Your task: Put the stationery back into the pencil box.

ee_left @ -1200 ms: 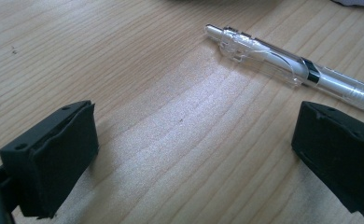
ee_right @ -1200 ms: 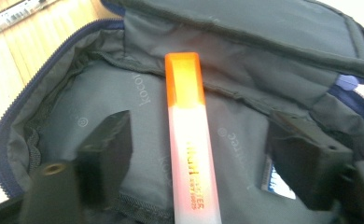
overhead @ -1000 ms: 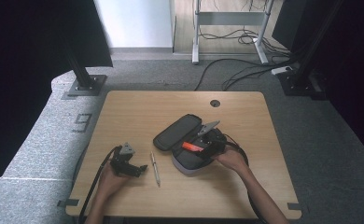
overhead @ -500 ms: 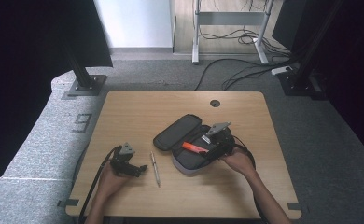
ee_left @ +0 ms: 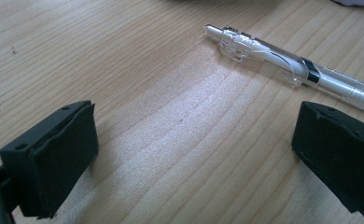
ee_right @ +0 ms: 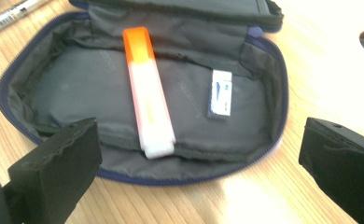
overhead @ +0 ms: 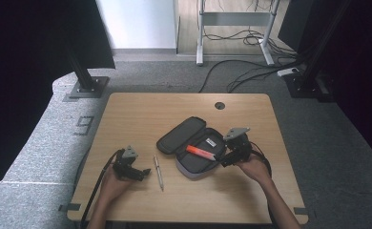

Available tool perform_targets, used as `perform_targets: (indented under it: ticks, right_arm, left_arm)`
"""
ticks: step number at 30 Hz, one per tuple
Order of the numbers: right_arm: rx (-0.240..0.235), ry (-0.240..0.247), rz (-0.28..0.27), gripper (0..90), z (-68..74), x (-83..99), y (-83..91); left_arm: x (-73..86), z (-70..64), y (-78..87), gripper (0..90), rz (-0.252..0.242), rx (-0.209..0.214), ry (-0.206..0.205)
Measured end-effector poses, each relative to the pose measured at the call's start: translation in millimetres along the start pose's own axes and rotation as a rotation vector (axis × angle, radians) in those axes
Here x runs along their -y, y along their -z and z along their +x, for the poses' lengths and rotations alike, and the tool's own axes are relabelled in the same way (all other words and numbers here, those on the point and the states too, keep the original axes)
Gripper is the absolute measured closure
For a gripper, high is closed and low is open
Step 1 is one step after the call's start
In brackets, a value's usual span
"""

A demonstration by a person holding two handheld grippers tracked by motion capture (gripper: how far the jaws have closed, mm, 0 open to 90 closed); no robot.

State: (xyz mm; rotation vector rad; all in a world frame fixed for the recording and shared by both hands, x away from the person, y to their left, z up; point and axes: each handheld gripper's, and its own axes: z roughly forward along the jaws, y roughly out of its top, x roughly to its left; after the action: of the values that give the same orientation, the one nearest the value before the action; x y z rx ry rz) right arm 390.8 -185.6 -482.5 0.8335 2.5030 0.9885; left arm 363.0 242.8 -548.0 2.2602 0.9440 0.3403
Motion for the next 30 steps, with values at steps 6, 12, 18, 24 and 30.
perform_targets:
  ticks: [6,12,18,24,30]
  right_arm:
    - [0.019,-0.014,0.006,0.0,-0.5,12.3,3.9]
    - [0.013,-0.038,0.003,0.0,-1.4,27.3,4.4]
    - [0.019,-0.071,0.003,0.0,-2.6,43.4,1.7]
    - [0.017,-0.094,0.009,0.0,-2.6,61.0,-2.0]
    - [0.022,-0.111,0.007,0.0,-1.2,75.6,-4.8]
  left_arm:
    - [0.0,-0.1,-0.1,0.2,0.000,-0.001,0.001]
    - [0.0,-0.1,-0.1,0.2,-0.001,0.000,0.001]
    - [0.0,-0.1,-0.1,0.2,-0.001,0.000,0.001]
    - [0.0,-0.1,-0.1,0.2,-0.001,-0.001,0.001]
    - [-0.5,-1.2,-0.4,0.4,-0.001,-0.010,0.011]
